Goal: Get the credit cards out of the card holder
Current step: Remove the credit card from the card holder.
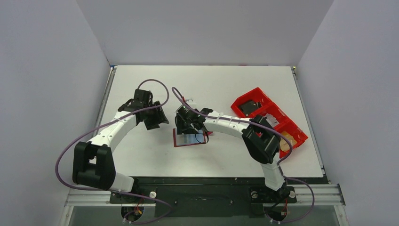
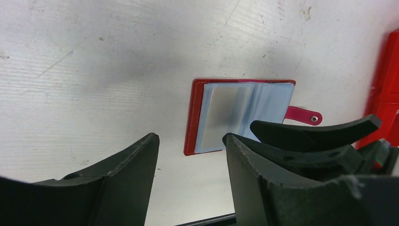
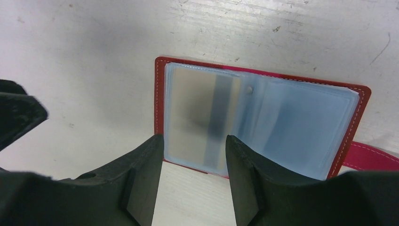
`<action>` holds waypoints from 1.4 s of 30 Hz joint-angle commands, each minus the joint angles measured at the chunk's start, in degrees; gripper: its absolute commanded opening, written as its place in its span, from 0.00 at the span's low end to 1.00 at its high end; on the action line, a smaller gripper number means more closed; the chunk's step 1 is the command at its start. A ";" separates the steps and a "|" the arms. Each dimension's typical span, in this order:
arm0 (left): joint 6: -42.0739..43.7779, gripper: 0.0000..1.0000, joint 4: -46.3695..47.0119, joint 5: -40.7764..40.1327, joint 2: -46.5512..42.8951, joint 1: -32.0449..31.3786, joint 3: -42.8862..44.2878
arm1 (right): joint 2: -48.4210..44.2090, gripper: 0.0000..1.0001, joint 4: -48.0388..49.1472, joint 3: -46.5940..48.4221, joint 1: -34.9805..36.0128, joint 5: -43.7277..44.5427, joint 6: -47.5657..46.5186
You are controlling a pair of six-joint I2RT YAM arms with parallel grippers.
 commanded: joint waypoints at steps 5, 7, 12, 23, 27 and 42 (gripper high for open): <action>2.28 0.52 -0.52 1.60 -2.55 1.15 -0.40 | 4.31 0.48 -5.04 5.60 1.35 4.32 -2.36; 2.24 0.52 -0.54 1.93 -2.45 1.15 -0.41 | 5.24 0.48 -5.61 6.08 1.57 4.60 -2.54; 2.35 0.52 -0.33 2.28 -2.40 1.18 -0.44 | 7.00 0.48 -5.69 7.32 2.14 3.98 -3.26; 2.39 0.52 -0.19 3.05 -1.91 1.16 -0.87 | 11.96 0.48 -10.40 8.95 2.70 7.26 -4.49; 2.34 0.52 -0.06 3.10 -1.72 1.18 -0.87 | 12.98 0.40 -11.28 7.70 2.73 7.98 -4.93; 1.40 0.52 2.23 6.31 0.40 -0.71 -2.10 | 10.55 0.00 -1.42 -2.18 -1.71 -4.00 -4.69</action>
